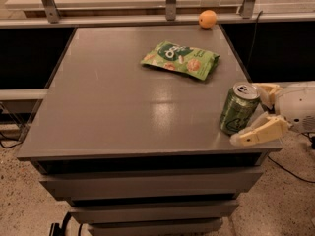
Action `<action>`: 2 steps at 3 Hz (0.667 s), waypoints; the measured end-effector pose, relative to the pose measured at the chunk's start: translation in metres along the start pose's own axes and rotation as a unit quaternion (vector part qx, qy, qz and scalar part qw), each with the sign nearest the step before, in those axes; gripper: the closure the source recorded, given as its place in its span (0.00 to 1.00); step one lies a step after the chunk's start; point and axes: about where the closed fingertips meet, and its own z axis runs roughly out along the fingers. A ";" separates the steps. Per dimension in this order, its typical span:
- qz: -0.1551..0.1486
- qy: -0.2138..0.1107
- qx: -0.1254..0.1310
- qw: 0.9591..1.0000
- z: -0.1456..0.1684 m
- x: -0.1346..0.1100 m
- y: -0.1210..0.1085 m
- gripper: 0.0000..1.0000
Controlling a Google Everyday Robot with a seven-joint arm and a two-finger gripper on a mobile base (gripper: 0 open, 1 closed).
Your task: Move green can near green rice chip bag
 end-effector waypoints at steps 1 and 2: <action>0.006 -0.032 -0.016 0.999 0.009 0.000 -0.002 0.41; 0.005 -0.054 -0.027 0.998 0.016 -0.005 -0.003 0.64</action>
Offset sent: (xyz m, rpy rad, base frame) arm 0.0152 0.0179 -0.0026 0.1649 -0.0141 0.0639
